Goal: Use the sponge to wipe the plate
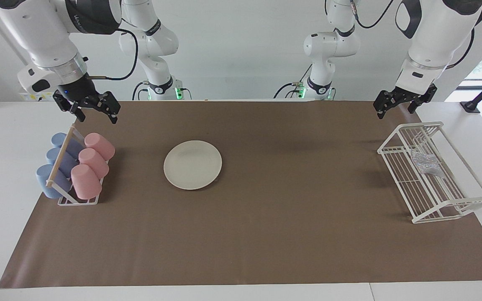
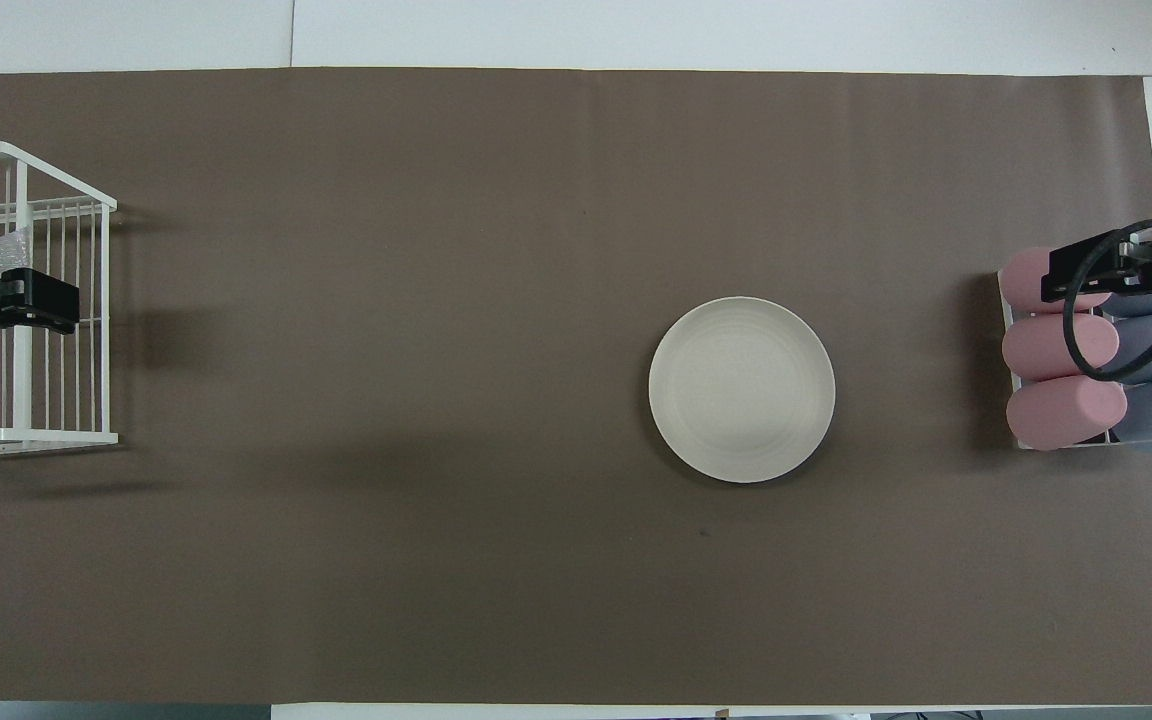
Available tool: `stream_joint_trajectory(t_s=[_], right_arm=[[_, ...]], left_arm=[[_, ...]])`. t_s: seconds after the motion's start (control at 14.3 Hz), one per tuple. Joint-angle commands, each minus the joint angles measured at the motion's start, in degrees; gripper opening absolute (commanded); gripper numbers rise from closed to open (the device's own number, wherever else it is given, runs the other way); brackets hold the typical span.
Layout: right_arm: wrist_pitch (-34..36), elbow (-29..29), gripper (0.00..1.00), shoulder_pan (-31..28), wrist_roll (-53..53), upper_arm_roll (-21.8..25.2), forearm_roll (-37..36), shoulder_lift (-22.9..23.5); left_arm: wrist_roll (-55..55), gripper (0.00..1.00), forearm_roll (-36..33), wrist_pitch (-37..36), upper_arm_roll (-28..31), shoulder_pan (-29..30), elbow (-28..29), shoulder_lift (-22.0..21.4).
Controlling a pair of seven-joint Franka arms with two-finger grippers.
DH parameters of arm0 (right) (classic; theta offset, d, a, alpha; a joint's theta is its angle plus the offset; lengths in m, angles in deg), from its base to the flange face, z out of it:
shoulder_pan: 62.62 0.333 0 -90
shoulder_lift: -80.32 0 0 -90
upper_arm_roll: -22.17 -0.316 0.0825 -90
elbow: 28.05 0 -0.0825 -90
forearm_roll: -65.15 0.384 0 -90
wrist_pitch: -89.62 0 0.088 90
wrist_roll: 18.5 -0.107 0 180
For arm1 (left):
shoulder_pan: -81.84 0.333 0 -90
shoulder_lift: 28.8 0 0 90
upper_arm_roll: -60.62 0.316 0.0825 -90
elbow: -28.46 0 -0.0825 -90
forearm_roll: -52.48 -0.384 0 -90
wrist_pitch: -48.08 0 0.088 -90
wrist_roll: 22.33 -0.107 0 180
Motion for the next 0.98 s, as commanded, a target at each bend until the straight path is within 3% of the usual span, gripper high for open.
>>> stream_joint_trajectory(t_s=[0.0,0.21,0.49,0.63,0.91], right_arm=[[-0.61,-0.76,1.00,-0.06,-1.68,-0.36,0.77,-0.63],[-0.62,-0.76,1.00,0.02,-2.12,-0.80,0.78,-0.63],[-0.18,-0.76,1.00,-0.06,-2.21,-2.04,0.86,-0.72],[-0.35,-0.76,1.00,-0.06,-2.48,-2.04,0.86,-0.72],[-0.44,-0.76,1.00,0.02,-8.32,-2.82,0.86,-0.72]], left_arm=[[2.99,1.00,-9.19,4.08,0.02,-1.43,1.61,4.27],[10.63,1.00,-20.62,7.77,0.02,-3.63,1.17,11.47],[10.99,1.00,-32.92,9.72,0.02,-3.55,0.56,17.28],[11.08,1.00,-36.63,8.84,0.11,-3.46,-0.59,19.31],[11.34,0.99,-37.00,8.75,0.20,-2.84,0.02,19.41]])
